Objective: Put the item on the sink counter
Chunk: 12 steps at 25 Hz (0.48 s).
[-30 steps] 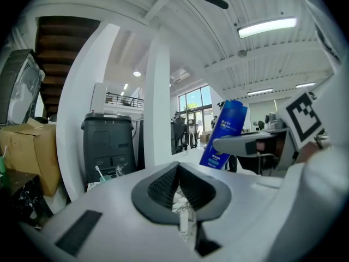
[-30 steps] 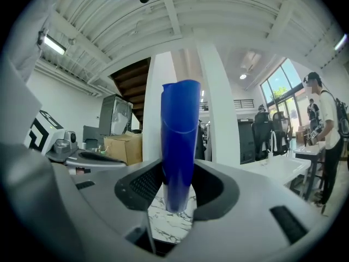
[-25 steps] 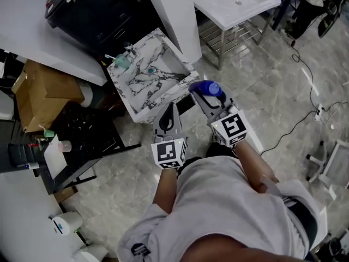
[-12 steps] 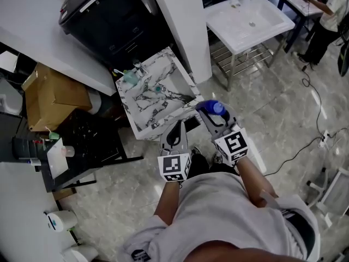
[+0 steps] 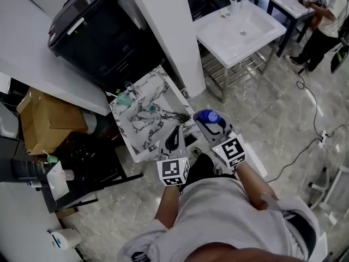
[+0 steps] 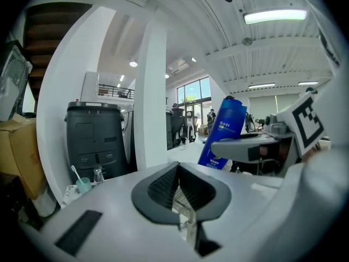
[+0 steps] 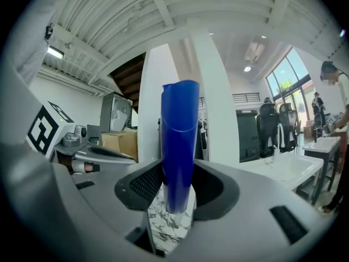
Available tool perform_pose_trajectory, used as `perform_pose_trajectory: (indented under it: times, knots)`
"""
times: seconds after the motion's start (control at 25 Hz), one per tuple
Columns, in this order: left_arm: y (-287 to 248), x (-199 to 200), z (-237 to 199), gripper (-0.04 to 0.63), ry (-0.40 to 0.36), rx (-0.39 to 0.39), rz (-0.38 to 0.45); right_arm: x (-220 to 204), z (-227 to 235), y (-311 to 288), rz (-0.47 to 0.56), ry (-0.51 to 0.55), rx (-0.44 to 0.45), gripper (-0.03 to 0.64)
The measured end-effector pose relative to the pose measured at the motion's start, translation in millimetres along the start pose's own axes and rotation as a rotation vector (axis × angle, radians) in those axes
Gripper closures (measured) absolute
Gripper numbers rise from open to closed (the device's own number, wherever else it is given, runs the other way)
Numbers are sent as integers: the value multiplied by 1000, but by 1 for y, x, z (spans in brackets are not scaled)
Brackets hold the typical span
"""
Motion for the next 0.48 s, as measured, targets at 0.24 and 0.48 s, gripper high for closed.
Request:
perform_pose_trajectory:
  times: [0.24,0.48]
  knots:
    - [-46,15,-28,585,-3,-16,-2,10,30,-36,-4,-1,-24,459]
    - [-88,25,-54,585,3,-62,-5,15,45,-72,-22,9,-32,457]
Point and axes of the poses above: the fingertips, and each gripper's own axes: y backward along the fingers, z to its right, x out of its top, the point moved 3 cm from there along y, backward along the fingers, and after that the axes turned 6 degrees about -z, right-handed, at the moved point
